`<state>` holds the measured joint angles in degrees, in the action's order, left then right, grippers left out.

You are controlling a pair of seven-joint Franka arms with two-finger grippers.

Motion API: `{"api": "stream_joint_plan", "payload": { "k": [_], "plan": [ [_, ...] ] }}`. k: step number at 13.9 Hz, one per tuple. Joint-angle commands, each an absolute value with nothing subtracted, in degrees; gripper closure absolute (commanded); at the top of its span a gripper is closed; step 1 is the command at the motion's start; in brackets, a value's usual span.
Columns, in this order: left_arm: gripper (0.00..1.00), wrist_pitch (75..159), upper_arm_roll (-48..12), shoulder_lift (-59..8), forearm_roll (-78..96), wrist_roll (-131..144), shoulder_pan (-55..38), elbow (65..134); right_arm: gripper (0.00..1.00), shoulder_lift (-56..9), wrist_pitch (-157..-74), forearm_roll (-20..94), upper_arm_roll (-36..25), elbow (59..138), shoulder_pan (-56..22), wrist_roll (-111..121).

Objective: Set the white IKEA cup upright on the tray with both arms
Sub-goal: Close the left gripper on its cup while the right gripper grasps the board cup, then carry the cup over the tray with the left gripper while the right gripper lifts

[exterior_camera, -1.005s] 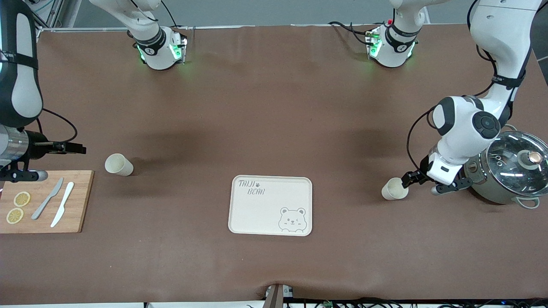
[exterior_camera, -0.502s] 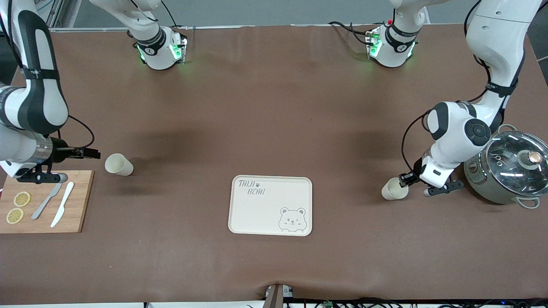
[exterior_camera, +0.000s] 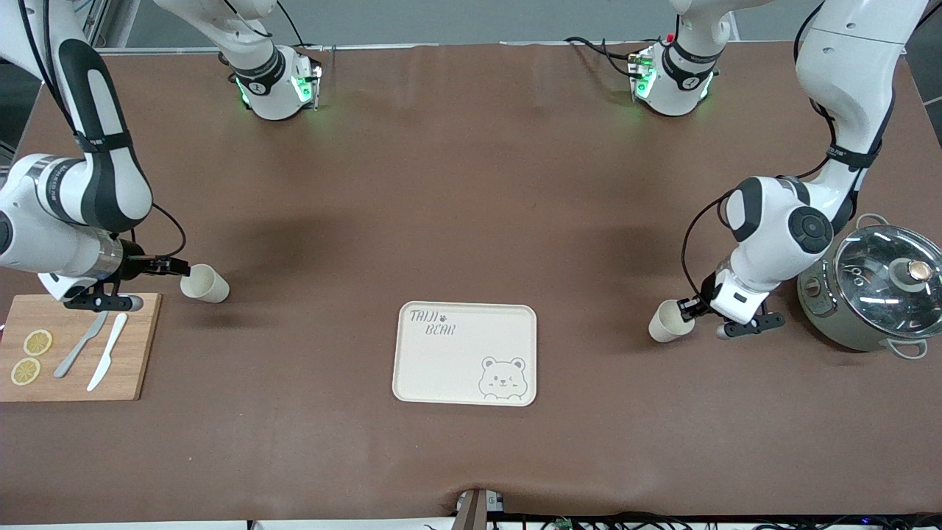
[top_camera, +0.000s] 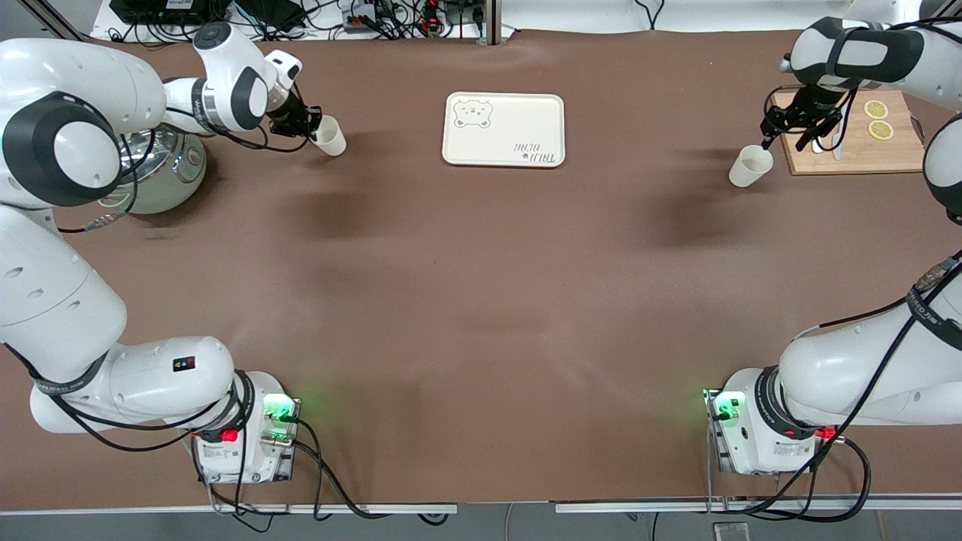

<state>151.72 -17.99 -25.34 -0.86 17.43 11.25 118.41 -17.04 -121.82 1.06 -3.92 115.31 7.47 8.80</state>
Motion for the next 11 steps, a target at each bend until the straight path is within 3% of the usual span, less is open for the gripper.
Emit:
{"api": "stream_joint_plan", "payload": {
  "k": [1,4,6,10,11],
  "plan": [
    [1.0,151.0,-20.1,-23.7,-0.4,17.6,11.4,118.0,0.32,-18.4,-124.4,1.9,-2.9,116.2,9.5,8.4],
    [1.0,149.1,-20.8,-21.2,-0.4,17.6,11.5,117.9,0.44,-19.6,-128.2,3.9,-2.9,117.8,9.6,8.4],
    [1.0,145.1,-22.0,-19.2,-0.3,17.8,11.5,117.3,0.59,-19.7,-128.4,4.6,-2.9,118.3,9.4,8.4],
    [1.0,137.7,-25.6,-19.9,-0.4,22.4,11.0,110.7,0.76,-21.2,-129.5,5.4,-2.9,118.4,9.6,8.5],
    [1.0,136.8,-25.8,-20.0,-0.4,24.4,9.7,109.3,0.86,-21.4,-129.8,5.4,-2.9,118.3,9.5,8.5]
  ]
}}
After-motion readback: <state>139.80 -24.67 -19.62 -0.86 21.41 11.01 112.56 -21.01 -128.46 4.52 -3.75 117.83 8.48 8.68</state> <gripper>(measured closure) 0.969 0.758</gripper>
